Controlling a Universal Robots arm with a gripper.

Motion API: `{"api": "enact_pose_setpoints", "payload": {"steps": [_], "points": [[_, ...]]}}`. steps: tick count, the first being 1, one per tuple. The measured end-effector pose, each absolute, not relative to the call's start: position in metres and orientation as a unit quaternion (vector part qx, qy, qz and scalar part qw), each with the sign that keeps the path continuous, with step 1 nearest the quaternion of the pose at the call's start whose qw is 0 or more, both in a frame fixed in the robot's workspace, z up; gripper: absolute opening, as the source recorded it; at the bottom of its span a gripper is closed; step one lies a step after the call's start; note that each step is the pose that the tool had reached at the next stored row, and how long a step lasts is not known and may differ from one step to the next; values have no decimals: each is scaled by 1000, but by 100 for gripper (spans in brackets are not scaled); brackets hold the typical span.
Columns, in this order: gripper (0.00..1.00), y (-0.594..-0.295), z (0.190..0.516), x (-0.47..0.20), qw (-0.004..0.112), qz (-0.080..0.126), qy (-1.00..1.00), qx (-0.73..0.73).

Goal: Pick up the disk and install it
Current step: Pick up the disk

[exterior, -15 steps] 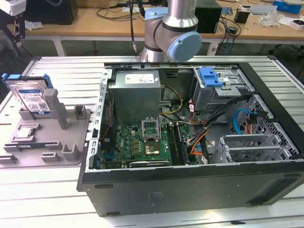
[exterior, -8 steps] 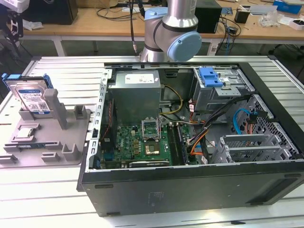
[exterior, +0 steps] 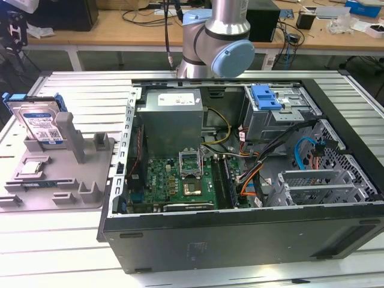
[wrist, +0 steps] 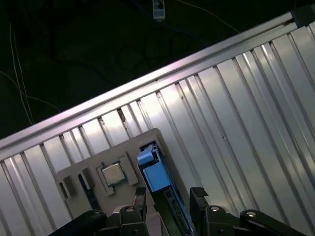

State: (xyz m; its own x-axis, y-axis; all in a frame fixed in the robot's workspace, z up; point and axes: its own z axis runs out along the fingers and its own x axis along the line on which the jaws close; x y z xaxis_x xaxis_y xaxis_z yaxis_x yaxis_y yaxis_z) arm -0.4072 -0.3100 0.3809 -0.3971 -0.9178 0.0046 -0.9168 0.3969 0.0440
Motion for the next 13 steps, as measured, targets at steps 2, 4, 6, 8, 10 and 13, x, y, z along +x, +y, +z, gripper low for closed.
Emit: {"api": "enact_pose_setpoints", "payload": {"steps": [2,4,6,8,10,13], "points": [[48,-310,381,-407,14,-17,-828,561],[48,-310,381,-406,14,-17,-822,570],[48,-310,381,-406,15,-17,-817,576],[48,-310,381,-406,15,-17,-817,576],[48,-310,381,-406,15,-17,-815,579],[48,-310,381,-406,15,-16,-800,599]]}}
